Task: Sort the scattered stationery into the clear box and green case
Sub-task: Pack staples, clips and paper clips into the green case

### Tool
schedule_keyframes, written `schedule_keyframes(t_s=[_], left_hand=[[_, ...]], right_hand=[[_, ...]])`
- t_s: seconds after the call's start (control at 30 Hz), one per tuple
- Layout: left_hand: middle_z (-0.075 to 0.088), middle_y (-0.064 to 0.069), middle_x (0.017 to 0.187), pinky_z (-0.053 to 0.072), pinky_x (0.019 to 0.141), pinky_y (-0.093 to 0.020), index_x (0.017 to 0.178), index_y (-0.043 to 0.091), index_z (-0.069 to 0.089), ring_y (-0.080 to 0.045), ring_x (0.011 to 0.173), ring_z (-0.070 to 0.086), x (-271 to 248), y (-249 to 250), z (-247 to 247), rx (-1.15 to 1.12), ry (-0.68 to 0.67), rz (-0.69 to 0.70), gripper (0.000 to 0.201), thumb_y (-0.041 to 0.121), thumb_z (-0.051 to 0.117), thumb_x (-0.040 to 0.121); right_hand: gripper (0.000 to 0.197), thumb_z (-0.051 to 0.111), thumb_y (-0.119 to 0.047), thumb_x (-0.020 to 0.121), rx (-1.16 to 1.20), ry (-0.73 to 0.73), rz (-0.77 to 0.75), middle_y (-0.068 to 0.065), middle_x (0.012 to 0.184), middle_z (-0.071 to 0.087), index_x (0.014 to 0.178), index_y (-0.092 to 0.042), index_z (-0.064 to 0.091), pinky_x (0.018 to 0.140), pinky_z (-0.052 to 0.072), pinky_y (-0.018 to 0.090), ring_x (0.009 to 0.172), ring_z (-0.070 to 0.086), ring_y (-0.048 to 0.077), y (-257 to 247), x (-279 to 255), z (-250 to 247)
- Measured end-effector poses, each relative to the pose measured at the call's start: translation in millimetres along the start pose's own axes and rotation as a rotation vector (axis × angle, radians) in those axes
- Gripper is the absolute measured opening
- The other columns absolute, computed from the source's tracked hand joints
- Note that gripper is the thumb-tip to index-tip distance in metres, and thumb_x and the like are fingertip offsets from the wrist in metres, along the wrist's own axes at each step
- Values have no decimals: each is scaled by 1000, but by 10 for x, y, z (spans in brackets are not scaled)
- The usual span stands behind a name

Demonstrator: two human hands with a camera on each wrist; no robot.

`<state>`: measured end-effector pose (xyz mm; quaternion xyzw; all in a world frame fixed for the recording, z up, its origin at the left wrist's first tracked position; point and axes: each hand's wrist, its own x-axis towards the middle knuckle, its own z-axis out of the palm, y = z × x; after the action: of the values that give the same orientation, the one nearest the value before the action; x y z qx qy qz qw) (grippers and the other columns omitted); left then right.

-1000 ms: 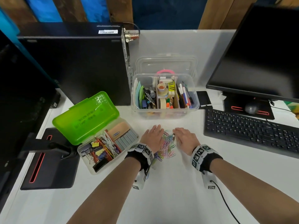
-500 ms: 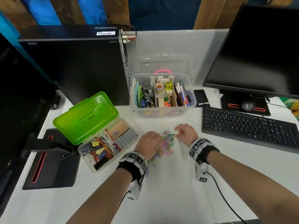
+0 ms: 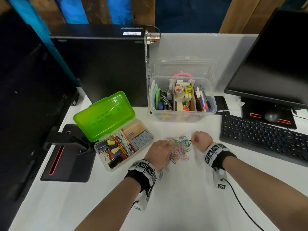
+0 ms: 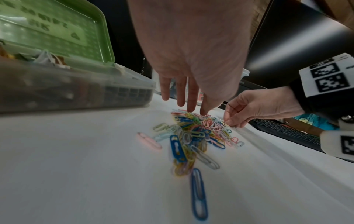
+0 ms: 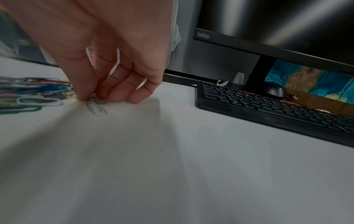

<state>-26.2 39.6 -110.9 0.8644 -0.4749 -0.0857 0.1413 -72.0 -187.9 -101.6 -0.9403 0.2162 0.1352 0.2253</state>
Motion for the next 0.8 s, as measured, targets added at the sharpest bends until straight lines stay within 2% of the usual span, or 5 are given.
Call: schedule_keyframes(t_s=[0.17, 0.23, 0.43, 0.63, 0.8], left_hand=[[58, -8, 117, 41, 94, -39, 121, 13, 59, -26, 109, 51, -4, -66, -85, 32, -27, -16, 30, 12, 47, 93], [56, -9, 119, 40, 96, -37, 122, 12, 57, -26, 111, 49, 3, -96, -100, 32, -38, -15, 30, 13, 45, 95], [51, -8, 128, 38, 94, -35, 126, 14, 53, -25, 113, 47, 62, -10, -158, 76, -74, 7, 32, 15, 41, 97], [52, -8, 128, 38, 92, -35, 129, 17, 51, -25, 112, 48, 31, 26, -174, 80, -70, 10, 34, 15, 40, 97], [55, -8, 119, 39, 86, -36, 125, 15, 54, -26, 107, 50, 0, 34, -163, 88, -63, 13, 31, 15, 40, 98]], right_hand=[[18, 51, -1, 86, 110, 36, 57, 7, 95, 64, 94, -10, 65, 78, 39, 21, 96, 58, 25, 31, -41, -37], [26, 48, 1, 86, 134, 52, 85, 8, 101, 67, 96, -12, 67, 82, 41, 22, 98, 60, 25, 86, -59, -74], [20, 61, 0, 78, 78, -11, 42, 8, 100, 67, 90, -13, 69, 83, 43, 26, 98, 60, 28, 88, -126, -73], [11, 63, -6, 81, 27, 3, 67, 4, 91, 62, 91, -10, 67, 81, 43, 24, 97, 60, 26, 124, -131, -96], [5, 62, -13, 84, -76, -37, 53, 6, 103, 64, 87, -16, 60, 74, 38, 22, 98, 58, 25, 103, -122, -75]])
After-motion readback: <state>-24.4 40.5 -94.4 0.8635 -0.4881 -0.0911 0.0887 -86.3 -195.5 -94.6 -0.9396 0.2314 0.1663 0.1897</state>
